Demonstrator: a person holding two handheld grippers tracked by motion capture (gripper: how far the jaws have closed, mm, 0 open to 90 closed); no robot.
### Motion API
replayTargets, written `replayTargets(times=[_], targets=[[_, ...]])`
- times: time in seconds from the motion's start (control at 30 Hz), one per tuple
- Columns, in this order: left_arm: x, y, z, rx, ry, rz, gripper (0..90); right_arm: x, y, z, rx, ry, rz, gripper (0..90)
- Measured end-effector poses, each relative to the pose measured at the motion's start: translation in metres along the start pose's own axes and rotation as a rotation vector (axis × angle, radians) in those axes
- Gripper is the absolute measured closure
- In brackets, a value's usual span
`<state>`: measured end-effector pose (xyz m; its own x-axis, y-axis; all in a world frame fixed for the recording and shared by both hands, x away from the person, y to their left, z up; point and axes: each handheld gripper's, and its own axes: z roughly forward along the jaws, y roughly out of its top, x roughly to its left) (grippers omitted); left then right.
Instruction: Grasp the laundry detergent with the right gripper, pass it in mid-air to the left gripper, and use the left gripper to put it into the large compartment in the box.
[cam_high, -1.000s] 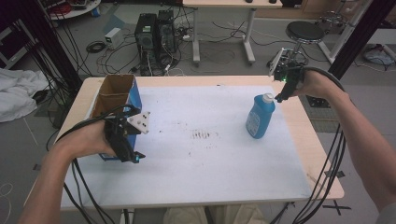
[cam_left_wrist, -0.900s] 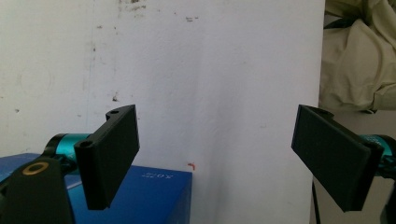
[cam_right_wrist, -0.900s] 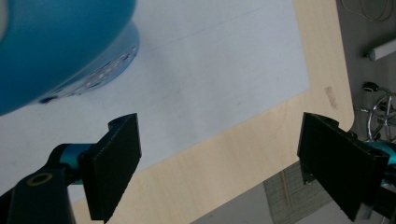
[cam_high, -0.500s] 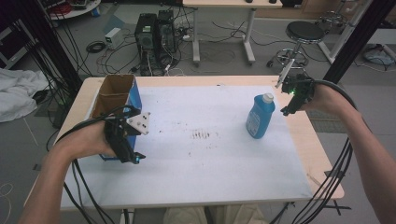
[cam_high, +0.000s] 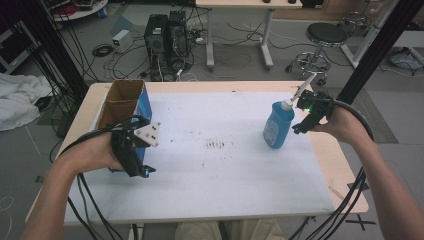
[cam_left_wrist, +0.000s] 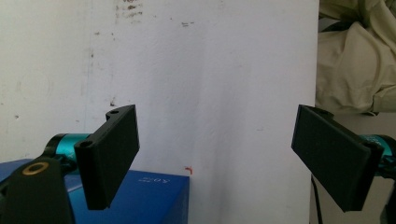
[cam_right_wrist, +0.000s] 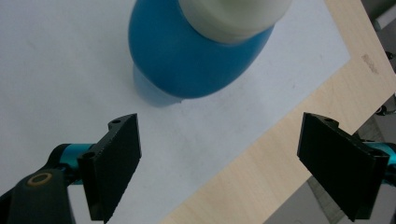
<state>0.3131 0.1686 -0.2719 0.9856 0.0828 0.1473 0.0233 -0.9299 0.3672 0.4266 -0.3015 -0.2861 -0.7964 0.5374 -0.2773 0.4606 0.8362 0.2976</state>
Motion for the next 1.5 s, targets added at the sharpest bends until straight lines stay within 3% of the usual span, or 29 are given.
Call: replayTargets(times=[0.17,0.2,0.23,0.27,0.33,0.47,0.5,0.7,1.03,1.13,1.5], targets=[[-0.001,-0.001,0.0,-0.007,0.003,-0.006,15.1,0.008,0.0,0.0,-0.054,0.005,0.087,12.8],[-0.001,-0.001,0.0,-0.007,0.003,-0.006,15.1,0.008,0.0,0.0,-0.054,0.005,0.087,12.8],[-0.001,-0.001,0.0,-0.007,0.002,-0.008,15.1,0.01,-0.001,0.003,-0.075,0.009,0.127,12.8],[-0.001,-0.001,0.0,-0.007,0.002,-0.008,15.1,0.01,-0.001,0.003,-0.075,0.009,0.127,12.8],[-0.002,-0.001,0.0,-0.004,0.0,-0.006,15.1,0.015,-0.001,0.008,-0.1,0.014,0.182,12.8],[-0.001,-0.002,0.0,-0.001,0.002,-0.004,15.1,0.02,-0.001,0.013,-0.123,0.021,0.21,12.8],[-0.002,-0.003,0.0,-0.008,0.003,-0.007,15.1,0.023,-0.001,0.014,-0.146,0.019,0.237,12.8],[-0.002,-0.004,0.001,-0.01,0.001,-0.006,15.1,0.028,-0.001,0.019,-0.205,-0.036,0.326,12.8],[-0.003,-0.006,0.004,-0.013,0.0,-0.013,15.1,0.036,-0.002,0.035,-0.264,-0.063,0.415,12.9],[-0.003,-0.007,0.005,-0.011,-0.004,-0.014,15.1,0.037,-0.002,0.037,-0.294,-0.068,0.466,12.9],[-0.003,-0.008,0.006,-0.015,0.001,-0.017,15.1,0.042,-0.001,0.049,-0.311,-0.089,0.521,13.1]])
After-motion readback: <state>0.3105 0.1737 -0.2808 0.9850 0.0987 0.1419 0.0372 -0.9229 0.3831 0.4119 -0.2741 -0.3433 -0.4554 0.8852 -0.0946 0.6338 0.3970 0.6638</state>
